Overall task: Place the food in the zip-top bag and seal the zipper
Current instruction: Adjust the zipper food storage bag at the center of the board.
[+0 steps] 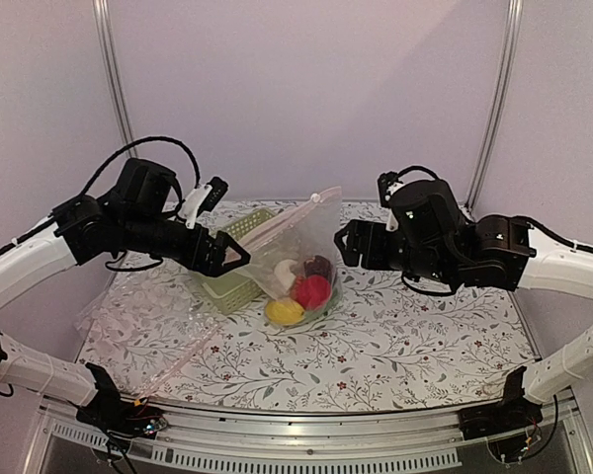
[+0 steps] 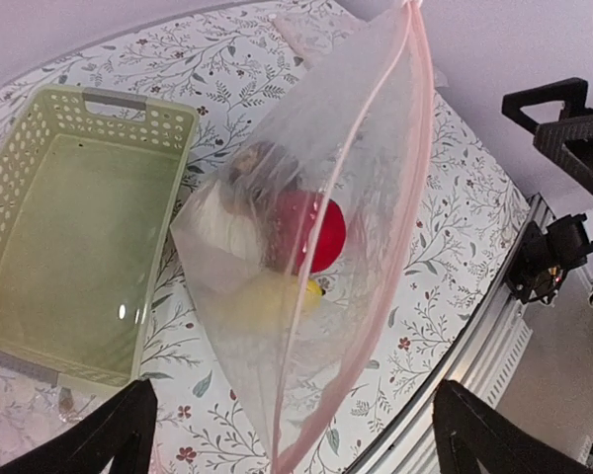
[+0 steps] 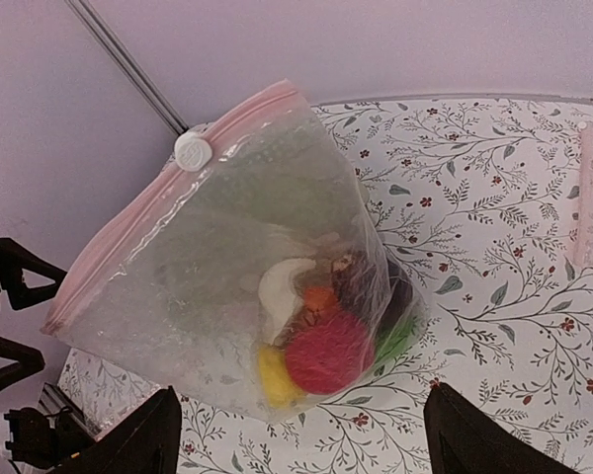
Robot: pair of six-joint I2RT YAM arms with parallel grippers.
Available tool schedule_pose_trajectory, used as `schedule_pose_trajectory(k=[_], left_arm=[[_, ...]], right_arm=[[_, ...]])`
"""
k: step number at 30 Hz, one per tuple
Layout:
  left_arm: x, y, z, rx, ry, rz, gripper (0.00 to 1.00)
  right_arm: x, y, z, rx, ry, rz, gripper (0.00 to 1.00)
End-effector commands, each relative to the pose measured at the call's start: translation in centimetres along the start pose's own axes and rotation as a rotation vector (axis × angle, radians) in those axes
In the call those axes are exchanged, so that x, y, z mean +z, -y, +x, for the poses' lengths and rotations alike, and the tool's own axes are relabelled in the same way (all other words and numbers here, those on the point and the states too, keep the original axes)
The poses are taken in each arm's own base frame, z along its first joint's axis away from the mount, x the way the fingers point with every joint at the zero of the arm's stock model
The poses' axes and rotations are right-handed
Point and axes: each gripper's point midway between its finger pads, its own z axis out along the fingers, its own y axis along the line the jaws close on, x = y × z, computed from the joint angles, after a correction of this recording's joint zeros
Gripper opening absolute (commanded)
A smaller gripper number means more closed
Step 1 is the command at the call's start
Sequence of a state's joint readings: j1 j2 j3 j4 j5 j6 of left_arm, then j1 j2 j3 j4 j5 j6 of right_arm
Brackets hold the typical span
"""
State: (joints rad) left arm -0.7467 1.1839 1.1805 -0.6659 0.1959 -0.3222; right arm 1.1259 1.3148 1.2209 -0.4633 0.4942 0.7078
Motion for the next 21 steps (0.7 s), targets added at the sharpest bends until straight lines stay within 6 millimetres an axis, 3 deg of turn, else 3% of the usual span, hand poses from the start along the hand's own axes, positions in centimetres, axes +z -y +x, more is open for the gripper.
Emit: schedule_pose_trajectory(k=[1, 5, 8, 16, 20, 21], left_arm=[[-0.3, 1.7, 2.2, 0.117, -0.065, 0.035, 0.91], [0.0, 4.0, 2.7, 0.165, -0.086, 0.102, 0.32], [0.3, 5.6, 2.2, 0.157, -0.064, 0.158, 0.0], [1.0, 14.5, -2.5, 0.091, 0.151, 0.39, 0.0], [2.4, 18.6, -4.4, 0.062, 0.252, 0.471, 0.0], [2.7, 19.7, -4.4, 0.061, 0.263, 0.483, 0.04]], right_arm=[[0.2, -1.2, -0.6, 0.022, 0.011, -0.023, 0.85], [0.6, -1.2, -0.5, 0.018, 0.01, -0.01, 0.85], [0.7, -1.6, -0.7, 0.014, 0.01, -0.017, 0.84], [0.2, -3.1, -2.5, 0.044, 0.056, -0.071, 0.81], [0.0, -3.5, -3.2, 0.035, 0.067, -0.074, 0.79], [0.0, -3.5, -3.4, 0.036, 0.071, -0.071, 0.79]])
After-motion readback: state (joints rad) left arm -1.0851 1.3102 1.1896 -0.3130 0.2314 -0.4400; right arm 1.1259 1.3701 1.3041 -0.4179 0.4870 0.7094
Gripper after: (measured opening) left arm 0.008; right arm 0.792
